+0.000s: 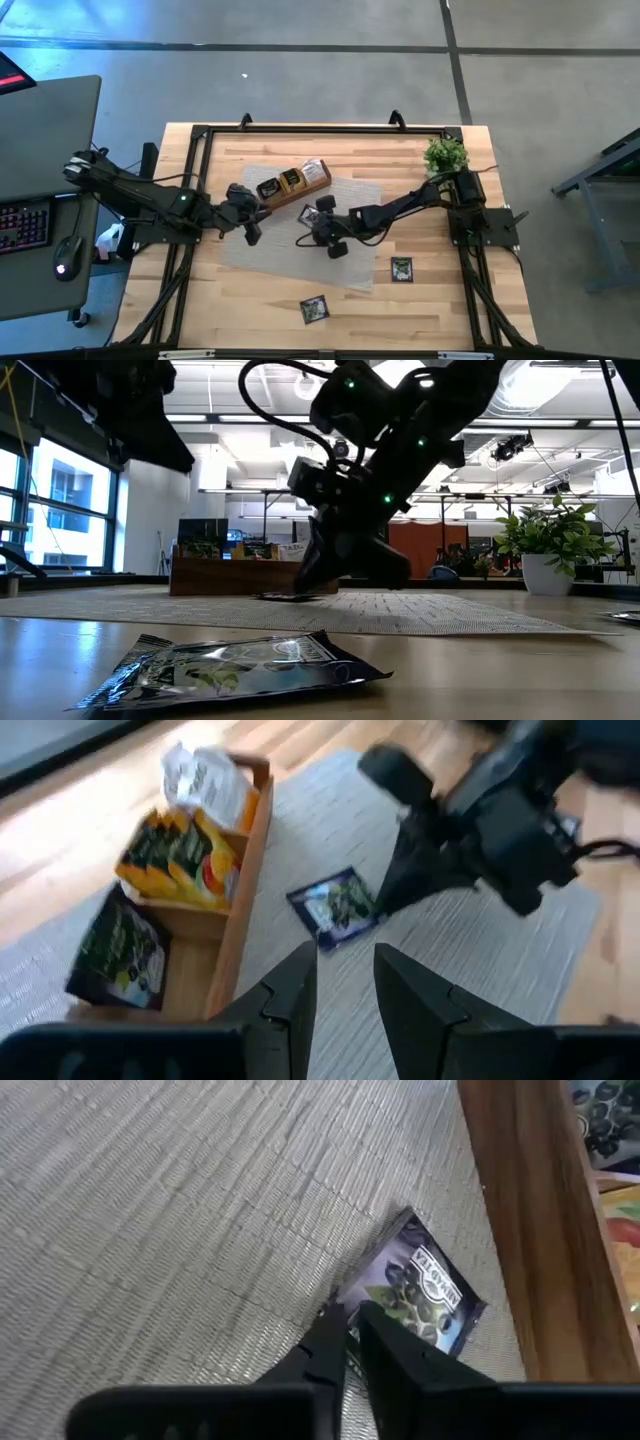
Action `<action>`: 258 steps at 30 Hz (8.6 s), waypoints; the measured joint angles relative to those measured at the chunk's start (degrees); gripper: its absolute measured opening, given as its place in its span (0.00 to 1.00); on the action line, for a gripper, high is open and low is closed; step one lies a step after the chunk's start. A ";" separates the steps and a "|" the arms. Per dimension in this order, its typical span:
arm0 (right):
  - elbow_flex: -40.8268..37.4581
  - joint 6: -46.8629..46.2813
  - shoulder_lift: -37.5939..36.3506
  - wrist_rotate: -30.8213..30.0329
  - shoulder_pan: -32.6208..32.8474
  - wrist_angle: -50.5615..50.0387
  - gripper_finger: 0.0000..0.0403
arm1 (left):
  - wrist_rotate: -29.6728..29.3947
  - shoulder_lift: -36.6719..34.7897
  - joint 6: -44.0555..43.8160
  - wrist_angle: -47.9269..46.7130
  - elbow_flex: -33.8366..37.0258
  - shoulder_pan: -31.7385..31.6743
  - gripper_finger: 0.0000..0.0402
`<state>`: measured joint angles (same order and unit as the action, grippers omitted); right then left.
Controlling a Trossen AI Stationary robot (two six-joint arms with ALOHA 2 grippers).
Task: Pick & Place Tea
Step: Put the purple tea bag into the left section of the wooden organizer
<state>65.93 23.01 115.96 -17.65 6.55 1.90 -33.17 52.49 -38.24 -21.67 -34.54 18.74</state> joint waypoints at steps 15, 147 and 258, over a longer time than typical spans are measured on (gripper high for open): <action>0.20 2.76 -0.35 -2.08 -0.70 -7.16 0.39 | 5.42 19.68 -17.88 14.68 -0.02 -5.26 0.25; 5.67 -12.85 -17.97 4.90 -10.57 -9.53 0.00 | -9.68 6.36 27.13 13.70 0.00 -10.84 0.26; -12.16 -31.66 -30.42 7.15 8.90 -17.82 0.29 | 15.46 15.30 16.94 5.64 -7.61 -10.82 0.17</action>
<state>53.77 -8.65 85.54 -10.50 15.45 -15.91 -17.72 67.79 -21.30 -16.03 -42.15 7.92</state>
